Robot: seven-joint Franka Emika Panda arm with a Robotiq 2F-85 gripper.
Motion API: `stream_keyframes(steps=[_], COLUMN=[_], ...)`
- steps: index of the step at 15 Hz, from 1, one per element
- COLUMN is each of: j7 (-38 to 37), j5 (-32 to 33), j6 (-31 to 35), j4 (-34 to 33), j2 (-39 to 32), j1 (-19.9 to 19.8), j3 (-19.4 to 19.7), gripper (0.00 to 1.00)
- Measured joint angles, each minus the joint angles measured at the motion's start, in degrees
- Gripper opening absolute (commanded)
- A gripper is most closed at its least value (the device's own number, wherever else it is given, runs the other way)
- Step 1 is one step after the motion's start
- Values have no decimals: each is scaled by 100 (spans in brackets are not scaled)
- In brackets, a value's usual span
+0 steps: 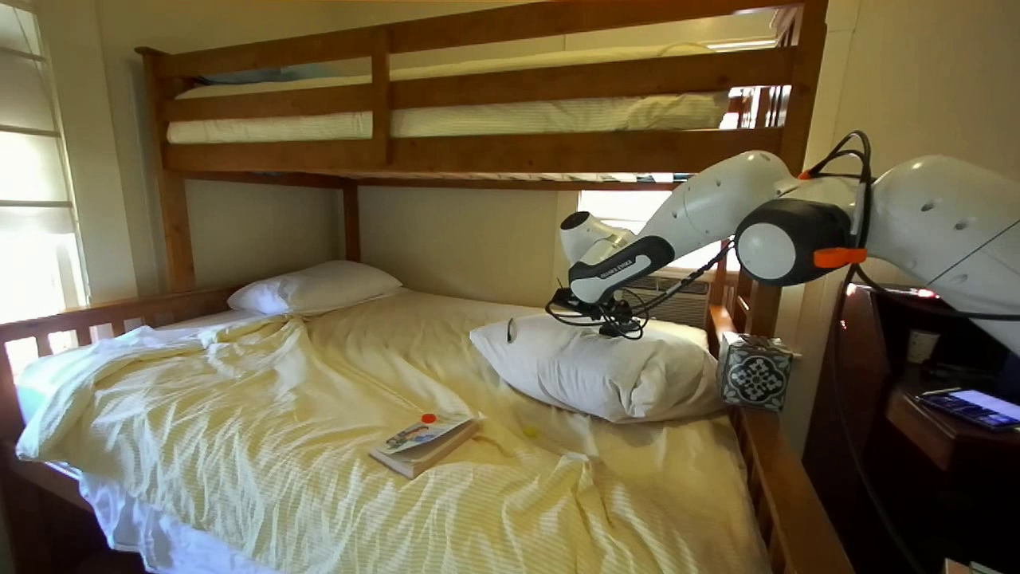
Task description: Move the remote to the left
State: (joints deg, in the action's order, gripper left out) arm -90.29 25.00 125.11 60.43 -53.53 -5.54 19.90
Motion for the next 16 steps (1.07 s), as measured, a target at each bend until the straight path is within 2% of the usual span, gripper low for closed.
stream_keyframes(steps=[8,9,10,12,16], j7=[530,581,626,697,754], j5=[6,7,7,9,14], j6=[-86,-86,-86,-86,-86], j4=[-407,-408,-408,-408,-408], j2=[-318,-328,-339,-362,-395], j1=[-135,-160,-179,-191,-186], j3=[2,2,2,2,1], gripper=[100,94,72,69,40])
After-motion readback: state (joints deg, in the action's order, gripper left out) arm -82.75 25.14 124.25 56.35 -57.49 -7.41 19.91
